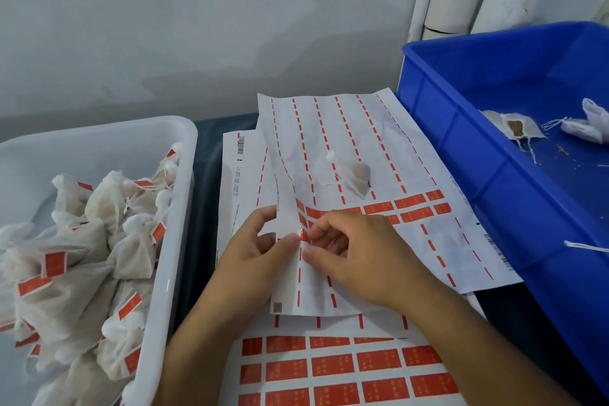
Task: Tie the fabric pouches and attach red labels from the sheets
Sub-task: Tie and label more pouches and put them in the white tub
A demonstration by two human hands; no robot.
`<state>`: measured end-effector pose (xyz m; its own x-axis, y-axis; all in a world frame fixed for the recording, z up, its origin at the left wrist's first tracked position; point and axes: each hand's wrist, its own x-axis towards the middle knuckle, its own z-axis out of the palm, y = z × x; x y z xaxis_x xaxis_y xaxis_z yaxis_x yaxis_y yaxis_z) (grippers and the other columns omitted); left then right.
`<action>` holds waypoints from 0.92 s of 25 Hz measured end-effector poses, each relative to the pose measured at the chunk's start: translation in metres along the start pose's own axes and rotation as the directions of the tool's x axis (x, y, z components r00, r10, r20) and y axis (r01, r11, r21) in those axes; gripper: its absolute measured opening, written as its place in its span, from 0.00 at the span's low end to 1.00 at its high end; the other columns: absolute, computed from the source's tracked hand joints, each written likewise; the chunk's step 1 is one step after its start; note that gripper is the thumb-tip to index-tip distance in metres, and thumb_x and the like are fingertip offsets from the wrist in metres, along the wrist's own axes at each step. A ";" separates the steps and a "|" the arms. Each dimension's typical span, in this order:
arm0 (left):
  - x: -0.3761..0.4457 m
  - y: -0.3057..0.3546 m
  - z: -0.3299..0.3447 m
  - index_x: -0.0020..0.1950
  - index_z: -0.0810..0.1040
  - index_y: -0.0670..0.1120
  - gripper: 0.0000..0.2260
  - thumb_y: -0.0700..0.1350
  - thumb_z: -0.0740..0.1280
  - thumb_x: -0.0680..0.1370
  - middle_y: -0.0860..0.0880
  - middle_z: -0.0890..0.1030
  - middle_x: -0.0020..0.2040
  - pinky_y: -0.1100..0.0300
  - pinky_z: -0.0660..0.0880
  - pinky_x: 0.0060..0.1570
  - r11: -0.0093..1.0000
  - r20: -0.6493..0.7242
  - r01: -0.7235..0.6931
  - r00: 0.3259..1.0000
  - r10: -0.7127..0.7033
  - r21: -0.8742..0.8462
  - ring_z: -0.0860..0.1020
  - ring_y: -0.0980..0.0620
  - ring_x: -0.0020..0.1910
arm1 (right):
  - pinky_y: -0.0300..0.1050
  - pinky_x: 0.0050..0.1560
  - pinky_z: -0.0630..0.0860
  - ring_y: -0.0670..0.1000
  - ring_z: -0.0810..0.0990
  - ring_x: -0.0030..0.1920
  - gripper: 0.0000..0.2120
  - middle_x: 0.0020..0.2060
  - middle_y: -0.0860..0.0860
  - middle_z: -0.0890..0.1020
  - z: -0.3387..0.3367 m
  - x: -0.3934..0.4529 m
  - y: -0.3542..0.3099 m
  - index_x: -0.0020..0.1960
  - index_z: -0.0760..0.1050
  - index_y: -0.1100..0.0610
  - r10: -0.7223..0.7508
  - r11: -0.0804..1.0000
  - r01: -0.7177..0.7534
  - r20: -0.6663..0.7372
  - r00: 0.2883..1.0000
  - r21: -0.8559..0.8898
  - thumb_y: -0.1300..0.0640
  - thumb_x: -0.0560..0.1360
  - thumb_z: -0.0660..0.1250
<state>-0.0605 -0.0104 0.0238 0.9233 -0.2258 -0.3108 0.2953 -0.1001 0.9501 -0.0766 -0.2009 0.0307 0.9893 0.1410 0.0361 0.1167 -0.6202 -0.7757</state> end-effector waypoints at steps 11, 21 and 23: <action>-0.001 0.000 0.003 0.58 0.73 0.60 0.17 0.57 0.73 0.72 0.46 0.87 0.49 0.40 0.84 0.49 0.999 0.012 -0.045 0.999 0.045 0.015 0.87 0.42 0.46 | 0.19 0.37 0.70 0.29 0.78 0.47 0.05 0.36 0.29 0.77 0.000 0.000 0.000 0.46 0.79 0.39 -0.011 1.000 0.012 -0.063 0.998 0.015 0.39 0.77 0.70; -0.002 0.003 0.006 0.61 0.73 0.54 0.22 0.55 0.77 0.71 0.44 0.87 0.51 0.38 0.82 0.52 0.993 -0.009 -0.050 0.999 0.049 -0.103 0.87 0.39 0.47 | 0.19 0.40 0.72 0.29 0.78 0.51 0.08 0.40 0.26 0.79 -0.011 0.001 0.002 0.54 0.83 0.39 -0.039 0.997 0.038 0.014 0.999 0.070 0.40 0.77 0.71; -0.002 0.003 0.008 0.62 0.74 0.53 0.22 0.54 0.76 0.71 0.44 0.87 0.51 0.38 0.82 0.51 0.992 -0.006 -0.029 1.000 0.028 -0.125 0.87 0.39 0.47 | 0.19 0.40 0.72 0.29 0.79 0.50 0.07 0.40 0.26 0.79 -0.011 0.001 0.002 0.53 0.83 0.38 -0.033 0.995 0.031 0.019 0.999 0.095 0.41 0.76 0.72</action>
<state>-0.0633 -0.0178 0.0271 0.9328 -0.2225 -0.2835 0.2968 0.0283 0.9545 -0.0745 -0.2107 0.0359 0.9831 0.1762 0.0496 0.1387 -0.5398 -0.8303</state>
